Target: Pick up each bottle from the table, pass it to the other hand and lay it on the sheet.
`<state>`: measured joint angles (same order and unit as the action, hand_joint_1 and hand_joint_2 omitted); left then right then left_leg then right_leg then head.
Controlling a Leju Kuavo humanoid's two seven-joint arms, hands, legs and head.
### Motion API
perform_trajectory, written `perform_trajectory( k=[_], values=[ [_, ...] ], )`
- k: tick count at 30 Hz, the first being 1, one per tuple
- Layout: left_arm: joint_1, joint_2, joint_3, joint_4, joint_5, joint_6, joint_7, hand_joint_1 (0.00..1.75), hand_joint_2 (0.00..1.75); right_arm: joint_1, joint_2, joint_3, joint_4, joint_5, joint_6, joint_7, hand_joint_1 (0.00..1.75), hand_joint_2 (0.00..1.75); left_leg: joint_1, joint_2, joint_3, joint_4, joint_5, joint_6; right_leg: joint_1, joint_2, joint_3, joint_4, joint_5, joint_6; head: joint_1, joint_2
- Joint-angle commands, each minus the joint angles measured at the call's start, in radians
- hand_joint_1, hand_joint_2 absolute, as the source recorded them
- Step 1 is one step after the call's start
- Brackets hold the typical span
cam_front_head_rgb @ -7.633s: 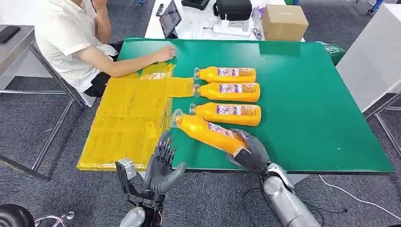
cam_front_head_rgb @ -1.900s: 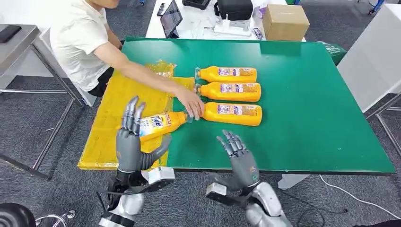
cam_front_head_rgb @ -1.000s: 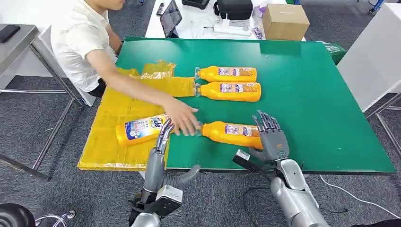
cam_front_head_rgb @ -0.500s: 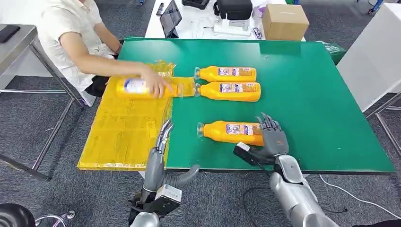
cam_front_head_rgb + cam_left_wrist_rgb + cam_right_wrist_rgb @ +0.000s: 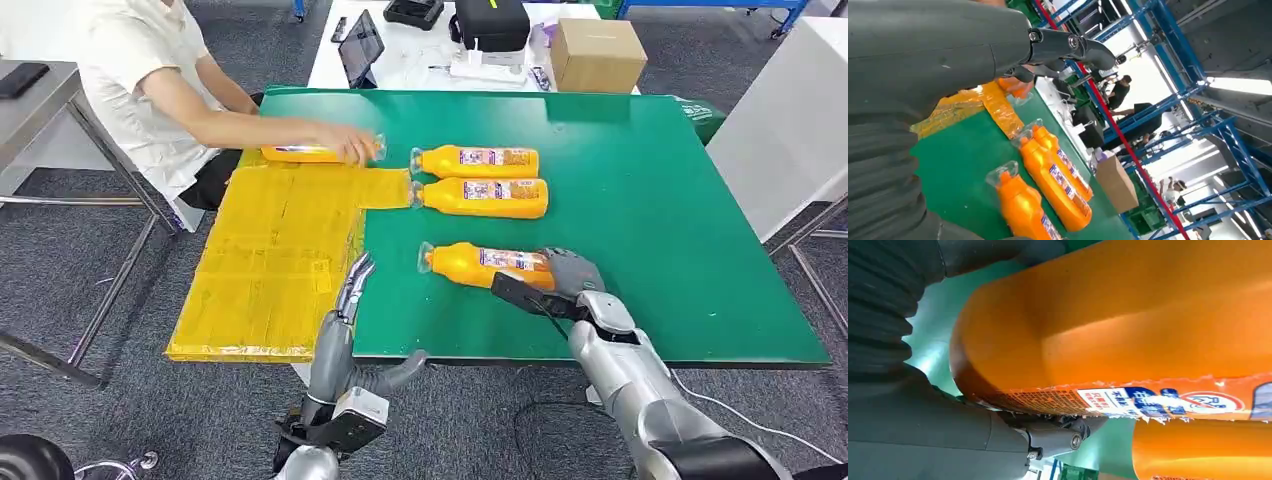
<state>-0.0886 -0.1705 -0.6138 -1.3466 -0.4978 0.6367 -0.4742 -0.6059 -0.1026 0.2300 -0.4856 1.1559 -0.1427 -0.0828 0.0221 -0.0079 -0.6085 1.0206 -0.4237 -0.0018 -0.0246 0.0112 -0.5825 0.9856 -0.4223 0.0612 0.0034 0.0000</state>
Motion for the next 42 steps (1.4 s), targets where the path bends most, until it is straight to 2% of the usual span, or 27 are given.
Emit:
perform_trajectory(
  k=[1, 4, 5, 7, 10, 13, 15, 21, 25, 30, 32, 40, 41, 42],
  values=[
    [-0.029, 0.026, -0.032, 0.047, 0.01, -0.014, 0.008, 0.0, 1.75, 0.064, -0.022, 0.022, 0.092, -0.053, 0.051, -0.049, 1.75, 1.75, 0.001, -0.005, 0.001, -0.005, 0.002, 0.002, 0.002, -0.008, 0.004, -0.006, 0.001, -0.005, 0.0, 0.0],
    [-0.026, 0.028, -0.032, 0.041, 0.028, -0.019, -0.004, 0.0, 1.75, 0.091, -0.024, -0.024, 0.064, -0.155, 0.082, -0.178, 1.75, 1.75, 0.001, -0.004, 0.003, -0.003, 0.0, 0.001, 0.002, -0.005, 0.013, -0.004, 0.0, -0.002, 0.0, 0.0],
    [-0.023, 0.028, -0.03, 0.035, 0.049, -0.028, -0.012, 0.0, 1.75, 0.109, -0.019, -0.054, 0.04, -0.221, 0.103, -0.251, 1.75, 1.75, 0.001, -0.005, 0.003, -0.004, 0.001, 0.001, 0.002, -0.007, 0.014, -0.006, 0.0, -0.003, 0.0, 0.0],
    [-0.009, 0.021, -0.011, 0.018, 0.145, -0.09, -0.014, 0.0, 1.75, 0.153, -0.021, -0.068, -0.021, -0.302, 0.105, -0.326, 1.75, 1.75, 0.002, -0.006, 0.003, -0.004, 0.001, 0.001, 0.002, -0.007, 0.014, -0.006, 0.0, -0.003, 0.0, 0.0],
    [0.012, 0.0, 0.048, 0.012, 0.437, -0.275, 0.05, 0.0, 1.75, 0.223, 0.0, -0.087, -0.144, -0.402, 0.053, -0.372, 1.75, 1.75, 0.002, -0.003, 0.004, -0.004, 0.0, 0.001, 0.003, -0.005, 0.013, -0.007, 0.001, -0.004, 0.0, 0.0],
    [0.009, 0.001, 0.048, 0.022, 0.448, -0.278, 0.044, 0.0, 1.75, 0.235, 0.002, -0.075, -0.173, -0.41, 0.053, -0.357, 1.75, 1.75, 0.001, 0.0, 0.004, -0.002, -0.002, 0.0, 0.002, -0.001, 0.012, -0.003, 0.0, -0.003, -0.001, 0.0],
    [0.039, -0.022, 0.101, 0.025, 0.665, -0.369, 0.101, 0.0, 1.75, 0.265, 0.029, -0.098, -0.249, -0.508, 0.042, -0.412, 1.75, 1.75, 0.002, -0.002, 0.003, -0.003, -0.001, 0.001, 0.003, -0.004, 0.012, -0.005, 0.001, -0.004, 0.0, 0.0],
    [0.083, 0.01, 0.11, -0.032, 0.909, -0.366, 0.085, 0.0, 1.75, 0.379, 0.097, -0.019, -0.51, -0.703, 0.001, -0.413, 1.75, 1.75, 0.002, 0.005, 0.002, -0.003, -0.003, 0.001, 0.003, 0.003, 0.01, -0.003, 0.0, -0.004, 0.0, 0.0],
    [0.085, 0.017, 0.109, -0.048, 0.981, -0.401, 0.107, 0.0, 1.75, 0.395, 0.102, 0.031, -0.531, -0.736, 0.022, -0.43, 1.75, 1.75, 0.002, 0.003, -0.006, -0.001, -0.003, 0.0, 0.002, 0.002, 0.003, -0.001, 0.0, -0.003, 0.0, 0.0],
    [0.067, 0.037, 0.081, -0.079, 1.059, -0.51, 0.134, 0.0, 1.75, 0.38, 0.134, 0.162, -0.483, -0.744, 0.055, -0.445, 1.75, 1.75, 0.001, 0.003, -0.009, -0.001, -0.003, 0.001, 0.002, 0.002, 0.001, -0.001, -0.001, -0.003, 0.0, 0.0],
    [0.058, 0.038, 0.075, -0.088, 1.059, -0.509, 0.134, 0.0, 1.75, 0.366, 0.146, 0.211, -0.442, -0.737, 0.062, -0.45, 1.75, 1.75, 0.002, 0.003, -0.011, -0.001, -0.003, 0.001, 0.002, 0.002, -0.001, -0.001, -0.001, -0.002, 0.0, 0.0],
    [0.044, 0.035, 0.063, -0.08, 1.041, -0.514, 0.126, 0.0, 1.75, 0.36, 0.153, 0.236, -0.425, -0.739, 0.073, -0.457, 1.75, 1.75, 0.001, 0.001, -0.012, -0.001, -0.002, 0.001, 0.002, -0.001, -0.002, -0.001, -0.001, -0.003, 0.0, 0.0],
    [0.034, 0.035, 0.05, -0.07, 1.013, -0.506, 0.119, 0.0, 1.75, 0.355, 0.162, 0.251, -0.414, -0.739, 0.078, -0.457, 1.75, 1.75, 0.001, 0.001, -0.013, -0.001, -0.002, 0.001, 0.002, 0.0, -0.003, -0.001, -0.001, -0.002, 0.0, 0.0],
    [0.013, 0.041, 0.015, -0.043, 0.899, -0.429, 0.105, 0.0, 1.75, 0.351, 0.168, 0.274, -0.406, -0.733, 0.071, -0.459, 1.75, 1.75, 0.001, 0.001, -0.014, -0.001, -0.002, 0.001, 0.001, 0.001, -0.005, 0.0, -0.001, -0.001, 0.0, 0.0]
  ],
)
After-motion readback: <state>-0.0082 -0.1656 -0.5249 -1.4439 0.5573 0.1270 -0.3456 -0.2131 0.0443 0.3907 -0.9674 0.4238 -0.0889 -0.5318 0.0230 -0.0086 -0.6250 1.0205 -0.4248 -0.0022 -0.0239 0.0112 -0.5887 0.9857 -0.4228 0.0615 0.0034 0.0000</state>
